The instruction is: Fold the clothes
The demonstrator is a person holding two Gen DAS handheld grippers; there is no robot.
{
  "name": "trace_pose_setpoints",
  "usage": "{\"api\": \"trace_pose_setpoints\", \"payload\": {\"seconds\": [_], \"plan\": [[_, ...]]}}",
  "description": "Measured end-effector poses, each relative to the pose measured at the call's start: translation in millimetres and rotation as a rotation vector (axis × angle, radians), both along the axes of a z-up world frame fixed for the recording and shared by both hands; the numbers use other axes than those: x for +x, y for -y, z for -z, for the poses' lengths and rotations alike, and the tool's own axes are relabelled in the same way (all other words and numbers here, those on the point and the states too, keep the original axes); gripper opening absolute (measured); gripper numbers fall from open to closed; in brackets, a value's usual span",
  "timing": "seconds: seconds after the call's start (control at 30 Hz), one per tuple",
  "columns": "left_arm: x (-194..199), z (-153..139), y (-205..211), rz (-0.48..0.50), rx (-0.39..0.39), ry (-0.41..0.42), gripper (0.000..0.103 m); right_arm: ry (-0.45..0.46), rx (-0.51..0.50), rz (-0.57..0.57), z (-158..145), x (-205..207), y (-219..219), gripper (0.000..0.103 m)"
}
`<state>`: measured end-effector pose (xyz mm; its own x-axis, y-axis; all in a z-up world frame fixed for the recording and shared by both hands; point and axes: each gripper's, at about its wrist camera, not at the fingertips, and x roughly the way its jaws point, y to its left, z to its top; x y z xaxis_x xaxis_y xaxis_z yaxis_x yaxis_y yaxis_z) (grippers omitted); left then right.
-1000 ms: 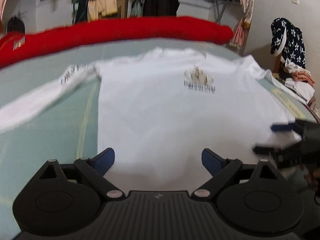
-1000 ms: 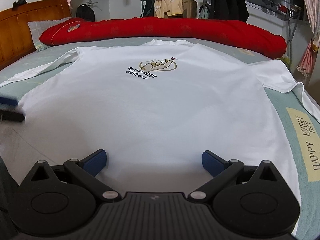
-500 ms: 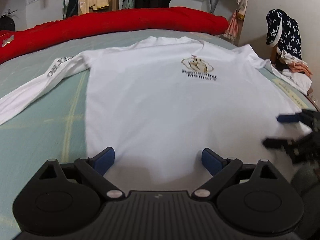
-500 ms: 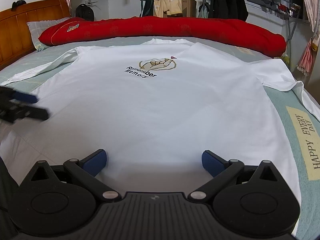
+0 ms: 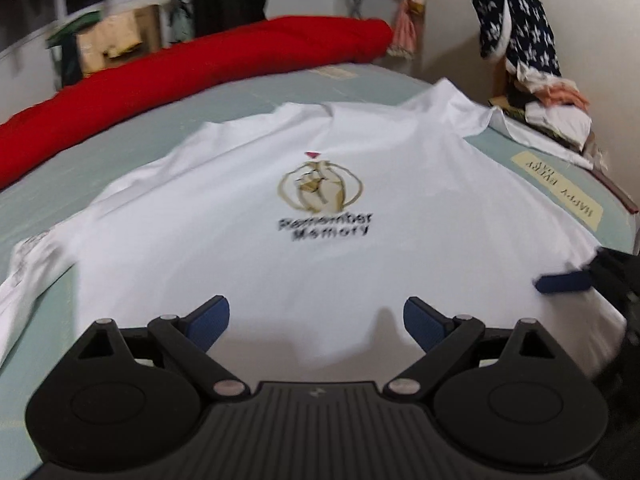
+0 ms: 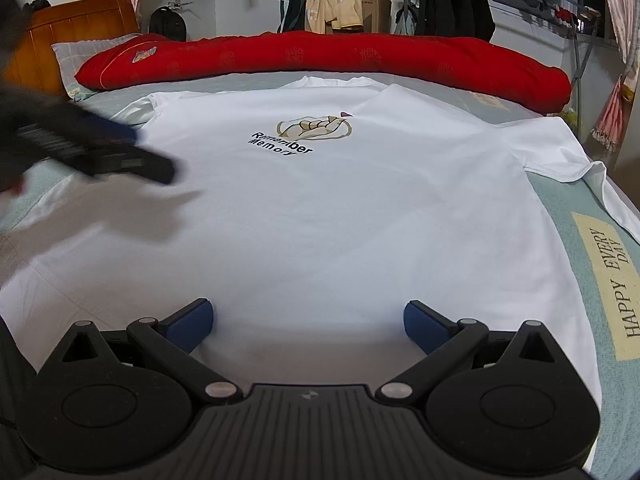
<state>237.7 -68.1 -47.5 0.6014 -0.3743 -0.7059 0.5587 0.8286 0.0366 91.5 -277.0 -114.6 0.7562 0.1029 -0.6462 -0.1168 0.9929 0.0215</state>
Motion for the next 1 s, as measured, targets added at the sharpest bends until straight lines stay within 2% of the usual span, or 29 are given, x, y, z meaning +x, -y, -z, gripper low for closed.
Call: {"api": "trace_pose_setpoints", "payload": {"seconds": [0.07, 0.2, 0.47, 0.57, 0.67, 0.77, 0.87, 0.97, 1.0], "plan": [[10, 9, 7, 0.014, 0.018, -0.016, 0.094, 0.002, 0.002, -0.002, 0, -1, 1, 0.103], [17, 19, -13, -0.009, -0.047, -0.067, 0.094, 0.009, 0.008, -0.009, 1, -2, 3, 0.103], [29, 17, -89, -0.212, -0.075, -0.111, 0.094, 0.013, 0.010, -0.013, 0, -1, 3, 0.103], [42, 4, -92, -0.200, -0.166, -0.134, 0.094, 0.011, 0.006, -0.019, 0, 0, 4, 0.103], [64, -4, -79, -0.114, -0.354, -0.211, 0.094, 0.010, 0.002, -0.024, 1, 0, 4, 0.103], [89, 4, -53, -0.017, -0.487, -0.311, 0.094, 0.007, 0.002, -0.025, 0, 1, 4, 0.103], [112, 23, -41, -0.026, -0.547, -0.384, 0.094, 0.005, 0.005, -0.028, 1, 1, 5, 0.103], [124, 28, -59, -0.062, -0.597, -0.379, 0.094, 0.004, 0.007, -0.033, 1, 1, 6, 0.103], [125, 27, -69, -0.089, -0.591, -0.361, 0.094, 0.005, 0.007, -0.035, 1, 1, 7, 0.103]]}}
